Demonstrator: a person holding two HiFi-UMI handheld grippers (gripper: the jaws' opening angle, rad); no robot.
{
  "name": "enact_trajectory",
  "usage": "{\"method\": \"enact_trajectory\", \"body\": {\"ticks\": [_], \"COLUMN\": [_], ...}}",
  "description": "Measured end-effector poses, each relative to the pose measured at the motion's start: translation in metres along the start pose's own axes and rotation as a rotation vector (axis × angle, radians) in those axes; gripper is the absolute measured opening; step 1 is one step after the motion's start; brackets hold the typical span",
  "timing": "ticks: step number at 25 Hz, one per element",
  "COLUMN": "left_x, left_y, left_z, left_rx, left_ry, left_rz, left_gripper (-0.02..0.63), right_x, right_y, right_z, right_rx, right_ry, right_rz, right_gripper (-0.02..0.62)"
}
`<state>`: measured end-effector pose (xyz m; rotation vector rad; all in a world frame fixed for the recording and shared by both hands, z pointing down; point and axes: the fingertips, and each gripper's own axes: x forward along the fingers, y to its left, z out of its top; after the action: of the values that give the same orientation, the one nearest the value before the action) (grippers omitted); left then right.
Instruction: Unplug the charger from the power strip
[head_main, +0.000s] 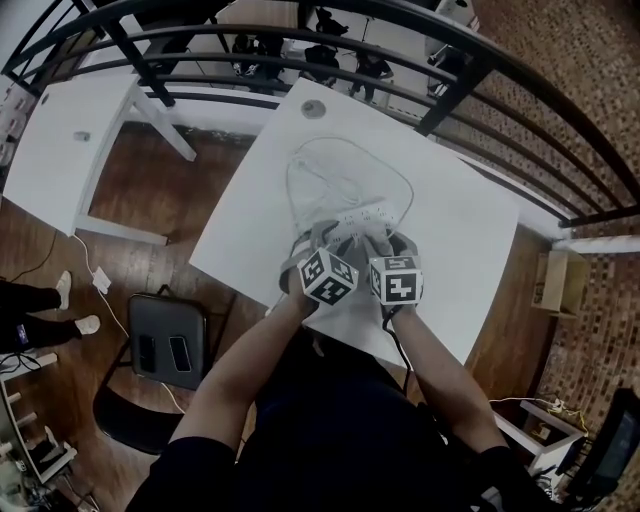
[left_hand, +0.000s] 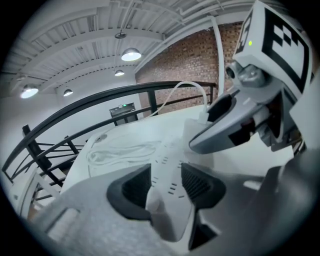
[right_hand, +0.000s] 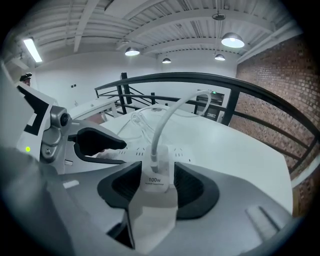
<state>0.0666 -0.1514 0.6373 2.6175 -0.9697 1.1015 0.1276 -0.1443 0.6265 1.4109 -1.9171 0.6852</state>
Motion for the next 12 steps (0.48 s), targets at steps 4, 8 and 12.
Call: {"method": "enact_trajectory", "body": {"ticks": [4,8,12], "left_x": [0.0018,0.0014,0.0014], "left_y": [-0.0008,-0.0018,0.0003], "left_z": [-0.0010,-0.0011,-0.0015], "left_rx": [-0.024,-0.063,-0.087], "left_ry": [-0.004,-0.015,-0.023], "left_rz": [-0.018,-0.034,-0.044], "left_gripper": [0.189,0.183,0.184], "right_x": [0.0035,0.0019,0.0016], "right_y": [0.0003,0.0005,0.0007], "right_z": [0.0005,0.0008,0.0040], "right_rx": [-0.028,-0.025,-0.015], "right_ry": [0.012,0.011,0.005], "right_rz": [0.001,0.005,0.001], "right_gripper": [0.149,0.143,0.141]}}
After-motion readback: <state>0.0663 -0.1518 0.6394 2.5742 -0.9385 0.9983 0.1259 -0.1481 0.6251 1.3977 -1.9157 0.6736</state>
